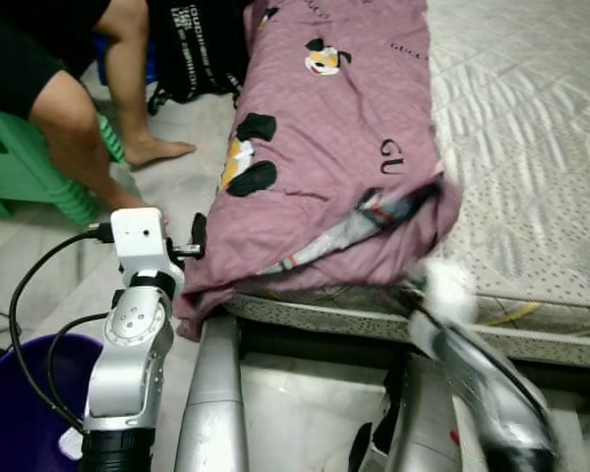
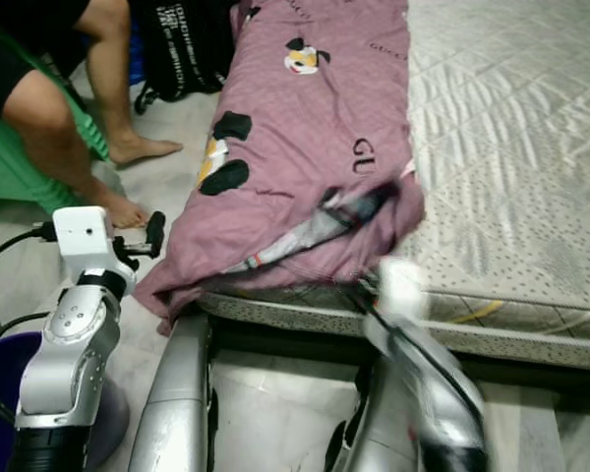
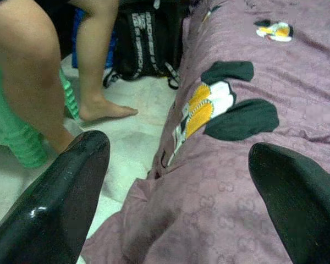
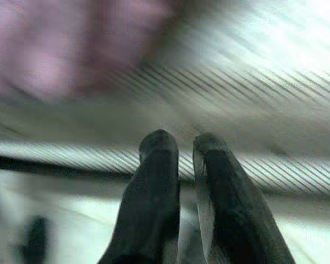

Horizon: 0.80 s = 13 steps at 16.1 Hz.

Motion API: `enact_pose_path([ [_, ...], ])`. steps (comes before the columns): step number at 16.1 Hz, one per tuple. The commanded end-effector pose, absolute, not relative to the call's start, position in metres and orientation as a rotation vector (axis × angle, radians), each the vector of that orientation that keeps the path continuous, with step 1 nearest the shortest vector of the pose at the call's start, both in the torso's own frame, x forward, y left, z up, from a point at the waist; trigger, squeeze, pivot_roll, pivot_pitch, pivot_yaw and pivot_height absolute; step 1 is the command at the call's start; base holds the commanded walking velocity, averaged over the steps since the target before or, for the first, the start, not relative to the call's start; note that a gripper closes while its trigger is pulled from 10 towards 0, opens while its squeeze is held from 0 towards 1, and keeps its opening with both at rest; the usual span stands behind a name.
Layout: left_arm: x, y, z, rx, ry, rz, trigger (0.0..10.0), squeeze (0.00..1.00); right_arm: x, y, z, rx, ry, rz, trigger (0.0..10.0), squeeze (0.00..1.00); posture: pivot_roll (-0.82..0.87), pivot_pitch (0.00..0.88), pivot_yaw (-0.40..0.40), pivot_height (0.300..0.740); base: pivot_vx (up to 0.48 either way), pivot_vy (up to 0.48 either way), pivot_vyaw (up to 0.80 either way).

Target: Clean up the room

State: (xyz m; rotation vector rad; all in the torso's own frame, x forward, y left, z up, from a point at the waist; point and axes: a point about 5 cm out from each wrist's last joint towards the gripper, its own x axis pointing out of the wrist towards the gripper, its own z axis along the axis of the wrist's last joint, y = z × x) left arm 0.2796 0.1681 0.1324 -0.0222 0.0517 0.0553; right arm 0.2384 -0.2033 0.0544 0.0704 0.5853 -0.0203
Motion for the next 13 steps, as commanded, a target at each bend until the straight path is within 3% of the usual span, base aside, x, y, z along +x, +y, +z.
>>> enact_pose_path([
  [1, 0.28, 0.164, 0.131, -0.026, 0.051, 0.035, 10.0, 0.0, 0.234, -0.2, 0.062, 0.048, 0.593, -0.019, 10.0, 1.0, 0.07, 0.095, 0.002, 0.532, 0.0, 0.0, 0.0],
  [5, 0.285, 0.161, 0.129, -0.034, 0.052, 0.021, 10.0, 0.0, 0.208, -0.22, 0.057, -0.069, 0.714, -0.041, 10.0, 1.0, 0.05, 0.082, 0.0, 0.532, 0.0, 0.0, 0.0],
  [9, 0.289, 0.158, 0.131, -0.041, 0.037, 0.018, 10.0, 0.0, 0.267, -0.24, 0.116, -0.305, 0.344, -0.201, 10.0, 1.0, 0.06, 0.068, -0.003, 0.532, 0.0, 0.0, 0.0],
  [11, 0.289, 0.159, 0.132, -0.041, 0.03, 0.02, 10.0, 0.0, 0.292, -0.238, 0.142, -0.335, 0.214, -0.232, 10.0, 1.0, 0.07, 0.064, -0.005, 0.532, 0.0, 0.0, 0.0],
  [13, 0.29, 0.159, 0.132, -0.041, 0.023, 0.028, 10.0, 0.0, 0.318, -0.222, 0.163, -0.233, 0.087, -0.199, 10.0, 1.0, 0.07, 0.058, -0.01, 0.532, 0.0, 0.0, 0.0],
])
